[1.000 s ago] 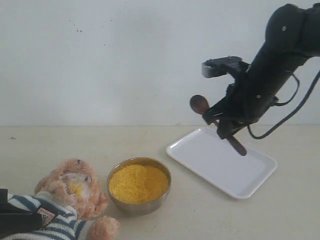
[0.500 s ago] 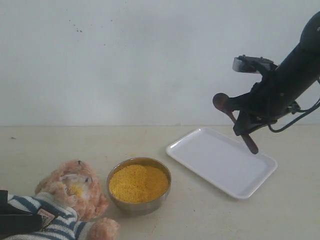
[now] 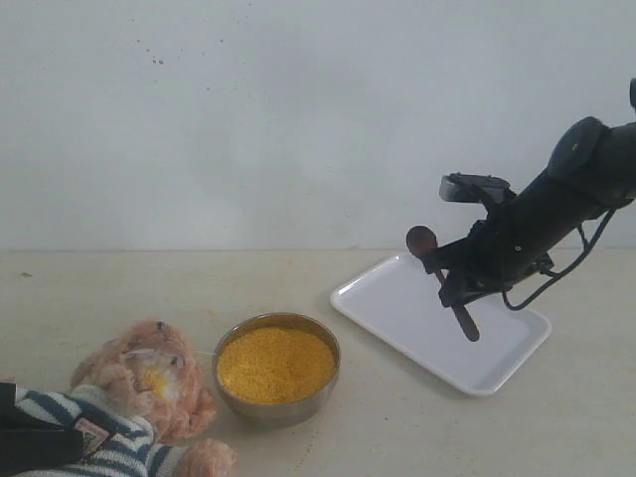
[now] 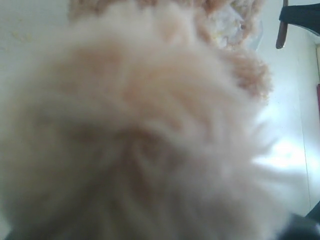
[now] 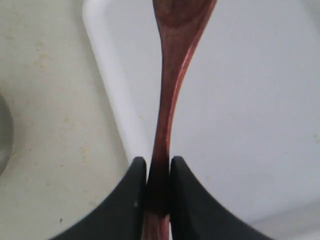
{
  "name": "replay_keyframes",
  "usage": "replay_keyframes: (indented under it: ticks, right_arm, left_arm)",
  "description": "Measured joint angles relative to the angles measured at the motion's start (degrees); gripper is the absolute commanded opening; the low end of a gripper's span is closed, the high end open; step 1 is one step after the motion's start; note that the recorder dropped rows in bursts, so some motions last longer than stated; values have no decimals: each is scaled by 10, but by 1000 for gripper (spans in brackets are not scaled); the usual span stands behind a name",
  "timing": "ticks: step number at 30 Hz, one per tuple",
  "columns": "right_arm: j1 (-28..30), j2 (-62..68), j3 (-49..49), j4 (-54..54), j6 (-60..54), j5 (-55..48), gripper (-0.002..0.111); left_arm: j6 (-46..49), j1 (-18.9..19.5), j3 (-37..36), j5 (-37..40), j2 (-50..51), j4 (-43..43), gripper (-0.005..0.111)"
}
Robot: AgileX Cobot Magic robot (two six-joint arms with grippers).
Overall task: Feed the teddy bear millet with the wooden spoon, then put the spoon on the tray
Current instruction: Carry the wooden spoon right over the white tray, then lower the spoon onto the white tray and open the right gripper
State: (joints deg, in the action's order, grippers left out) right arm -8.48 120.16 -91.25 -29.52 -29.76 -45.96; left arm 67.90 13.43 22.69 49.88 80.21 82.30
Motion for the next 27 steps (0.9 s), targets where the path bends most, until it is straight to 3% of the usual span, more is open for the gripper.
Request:
replay_keyframes:
  ticks: [13,27]
  right_arm:
    - [0,84,0,-10,-10,55,0]
    - [0,86,0,-11,-10,76,0]
  left_arm:
    - [7,0,0,0,0,10,4]
    - [7,0,0,0,0,11,4]
